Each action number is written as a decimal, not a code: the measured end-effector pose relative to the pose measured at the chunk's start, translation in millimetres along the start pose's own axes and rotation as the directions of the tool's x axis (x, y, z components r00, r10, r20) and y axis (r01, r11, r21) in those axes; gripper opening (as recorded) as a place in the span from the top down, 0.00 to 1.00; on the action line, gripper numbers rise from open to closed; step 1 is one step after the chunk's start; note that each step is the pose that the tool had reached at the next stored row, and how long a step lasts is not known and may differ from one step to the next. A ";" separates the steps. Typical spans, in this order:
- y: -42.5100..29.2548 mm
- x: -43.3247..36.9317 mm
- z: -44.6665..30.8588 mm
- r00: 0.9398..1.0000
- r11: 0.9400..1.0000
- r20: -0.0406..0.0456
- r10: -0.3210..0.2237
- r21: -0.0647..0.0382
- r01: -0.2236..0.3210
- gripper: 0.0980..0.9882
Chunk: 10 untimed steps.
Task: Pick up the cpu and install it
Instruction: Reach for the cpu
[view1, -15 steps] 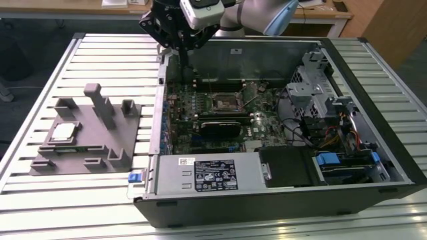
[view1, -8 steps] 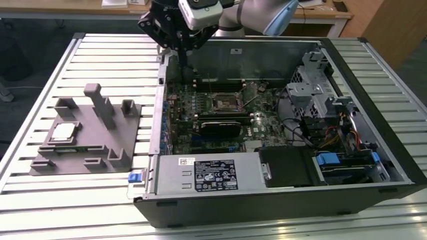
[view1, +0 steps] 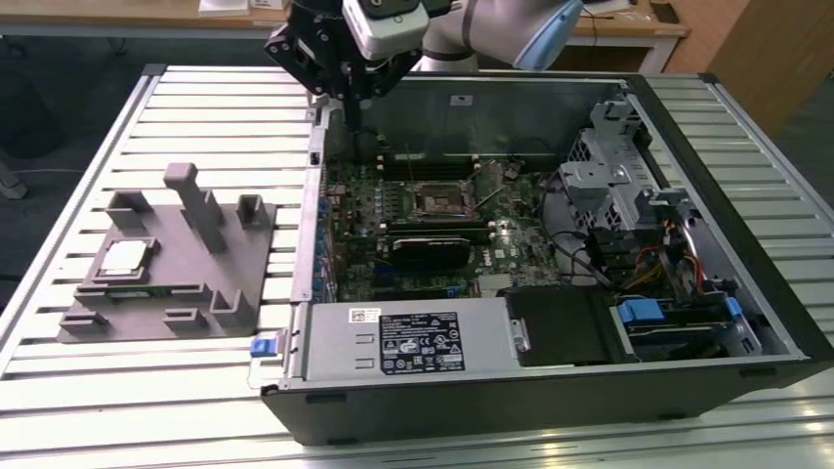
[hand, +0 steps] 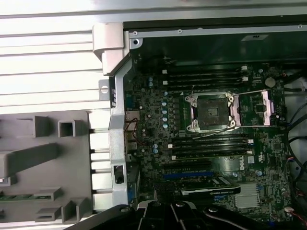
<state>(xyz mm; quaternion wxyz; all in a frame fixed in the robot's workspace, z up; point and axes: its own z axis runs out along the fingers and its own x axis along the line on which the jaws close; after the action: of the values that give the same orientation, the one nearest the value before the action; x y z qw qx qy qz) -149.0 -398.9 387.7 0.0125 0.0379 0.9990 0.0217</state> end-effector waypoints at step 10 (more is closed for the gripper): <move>-0.3 3.5 1.4 1.000 1.000 -0.001 0.000 0.000 0.000 0.99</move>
<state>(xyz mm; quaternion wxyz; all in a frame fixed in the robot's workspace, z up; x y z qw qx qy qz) -152.5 -398.9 386.2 0.0121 0.0378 0.9990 0.0216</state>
